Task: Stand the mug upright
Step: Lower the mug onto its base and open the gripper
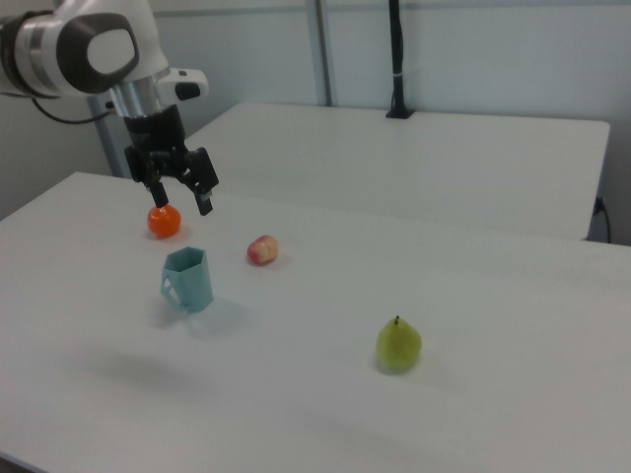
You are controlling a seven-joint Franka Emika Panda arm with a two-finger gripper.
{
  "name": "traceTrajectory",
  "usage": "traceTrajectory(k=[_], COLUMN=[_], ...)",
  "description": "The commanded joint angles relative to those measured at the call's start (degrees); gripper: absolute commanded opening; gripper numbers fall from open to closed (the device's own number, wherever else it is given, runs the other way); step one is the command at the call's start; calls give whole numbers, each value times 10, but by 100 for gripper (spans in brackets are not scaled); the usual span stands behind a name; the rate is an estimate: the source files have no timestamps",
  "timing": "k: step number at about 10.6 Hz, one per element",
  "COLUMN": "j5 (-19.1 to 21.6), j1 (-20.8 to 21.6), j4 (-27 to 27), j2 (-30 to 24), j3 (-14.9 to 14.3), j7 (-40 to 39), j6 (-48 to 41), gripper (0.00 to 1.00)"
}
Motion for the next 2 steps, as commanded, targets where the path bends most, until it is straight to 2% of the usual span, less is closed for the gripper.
traceTrajectory(k=[1, 2], j5=[16, 16], j1=[-11, -10], j4=[-10, -10], j2=[-32, -31], j3=[-15, -15], j7=[2, 2], j6=[-22, -22], gripper=[100, 100])
